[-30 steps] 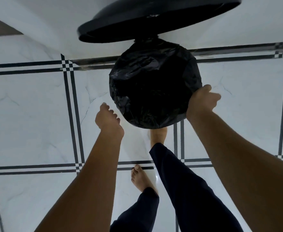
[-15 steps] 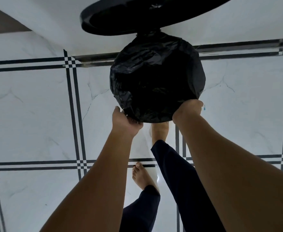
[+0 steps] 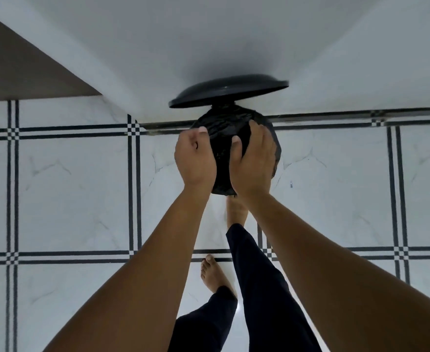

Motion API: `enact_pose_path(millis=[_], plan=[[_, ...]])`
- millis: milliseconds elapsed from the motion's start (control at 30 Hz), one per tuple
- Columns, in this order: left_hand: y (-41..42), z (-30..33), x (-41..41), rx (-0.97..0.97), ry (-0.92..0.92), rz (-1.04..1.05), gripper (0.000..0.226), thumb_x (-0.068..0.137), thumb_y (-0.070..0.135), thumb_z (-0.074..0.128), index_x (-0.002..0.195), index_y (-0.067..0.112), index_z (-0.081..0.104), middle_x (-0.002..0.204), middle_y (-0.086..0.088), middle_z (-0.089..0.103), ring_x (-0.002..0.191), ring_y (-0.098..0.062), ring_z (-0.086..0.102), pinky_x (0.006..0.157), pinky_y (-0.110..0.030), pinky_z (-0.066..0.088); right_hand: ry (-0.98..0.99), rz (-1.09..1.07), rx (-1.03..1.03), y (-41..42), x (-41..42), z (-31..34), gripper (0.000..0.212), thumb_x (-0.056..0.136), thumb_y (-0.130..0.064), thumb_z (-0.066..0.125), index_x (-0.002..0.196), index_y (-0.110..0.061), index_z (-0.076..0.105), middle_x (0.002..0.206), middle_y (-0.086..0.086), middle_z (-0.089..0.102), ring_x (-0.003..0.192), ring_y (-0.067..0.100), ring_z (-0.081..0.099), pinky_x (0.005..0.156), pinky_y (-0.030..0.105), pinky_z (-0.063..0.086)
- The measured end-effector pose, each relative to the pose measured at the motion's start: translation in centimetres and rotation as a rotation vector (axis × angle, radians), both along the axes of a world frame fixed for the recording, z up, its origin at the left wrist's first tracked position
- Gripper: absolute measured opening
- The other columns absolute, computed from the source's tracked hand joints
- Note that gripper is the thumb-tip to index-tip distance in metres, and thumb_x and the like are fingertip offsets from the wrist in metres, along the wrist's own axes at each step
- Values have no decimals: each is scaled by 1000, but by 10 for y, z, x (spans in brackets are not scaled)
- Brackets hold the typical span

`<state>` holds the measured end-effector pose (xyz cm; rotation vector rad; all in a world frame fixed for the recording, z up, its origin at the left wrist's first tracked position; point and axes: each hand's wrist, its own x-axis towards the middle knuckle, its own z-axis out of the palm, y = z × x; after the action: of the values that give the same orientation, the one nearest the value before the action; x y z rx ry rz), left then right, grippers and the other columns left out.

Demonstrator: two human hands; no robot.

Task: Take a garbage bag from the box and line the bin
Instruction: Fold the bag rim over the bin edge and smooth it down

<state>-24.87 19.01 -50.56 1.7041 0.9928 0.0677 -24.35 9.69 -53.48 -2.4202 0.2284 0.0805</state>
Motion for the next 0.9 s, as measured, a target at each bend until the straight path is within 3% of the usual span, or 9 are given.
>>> enact_pose_path(millis=[100, 233, 333, 467, 533, 667, 767, 900], plan=[[9, 42, 12, 184, -137, -150, 17, 104, 34, 49, 103, 26, 64, 96, 14, 66, 93, -1, 61, 82, -15, 47, -171, 166, -74, 3, 17, 42, 53, 102, -36, 37, 149, -11, 45, 152, 13, 48, 141, 29, 42, 112, 44, 38], [25, 62, 33, 422, -282, -356, 32, 103, 34, 45, 120, 21, 69, 120, 8, 69, 120, -17, 56, 103, -36, 46, -368, 326, -202, 2, 49, 74, 51, 106, -31, 38, 152, -11, 43, 155, 14, 45, 147, 34, 37, 116, 48, 34], [39, 53, 56, 543, -147, -583, 47, 106, 42, 33, 137, 20, 62, 138, 0, 64, 134, -23, 50, 111, -42, 38, -275, 418, -224, -2, 80, 73, 54, 107, -36, 31, 153, -10, 40, 151, 14, 50, 144, 36, 40, 115, 53, 34], [53, 41, 68, 599, 9, -838, 61, 102, 49, 14, 125, 24, 65, 115, 2, 68, 112, -23, 59, 94, -44, 46, -185, 444, -274, -10, 98, 64, 55, 105, -42, 30, 145, -11, 51, 133, 12, 65, 126, 35, 57, 102, 49, 45], [54, 32, 64, 553, 47, -889, 58, 101, 46, 18, 132, 26, 63, 125, 2, 68, 119, -24, 58, 98, -44, 45, -126, 428, -308, -16, 95, 58, 55, 105, -44, 30, 145, -14, 51, 128, 10, 68, 121, 34, 60, 99, 48, 43], [44, 11, 48, 529, 103, -955, 49, 106, 34, 34, 146, 17, 55, 150, -11, 55, 146, -26, 41, 121, -44, 29, 22, 478, -357, -28, 83, 34, 55, 105, -46, 29, 149, -20, 48, 145, 6, 58, 139, 30, 47, 109, 51, 38], [34, -9, 37, 606, 228, -1020, 47, 108, 37, 37, 151, 24, 48, 160, -10, 41, 152, -28, 28, 122, -45, 24, 139, 550, -459, -35, 67, 10, 52, 106, -44, 30, 154, -25, 40, 158, 3, 43, 150, 28, 30, 114, 51, 29], [29, -54, 18, 670, 319, -1126, 51, 105, 41, 38, 153, 28, 42, 165, -9, 32, 155, -29, 21, 123, -50, 23, 227, 585, -489, -42, 41, -29, 52, 107, -39, 29, 157, -24, 31, 162, 5, 36, 152, 29, 26, 112, 51, 33]])
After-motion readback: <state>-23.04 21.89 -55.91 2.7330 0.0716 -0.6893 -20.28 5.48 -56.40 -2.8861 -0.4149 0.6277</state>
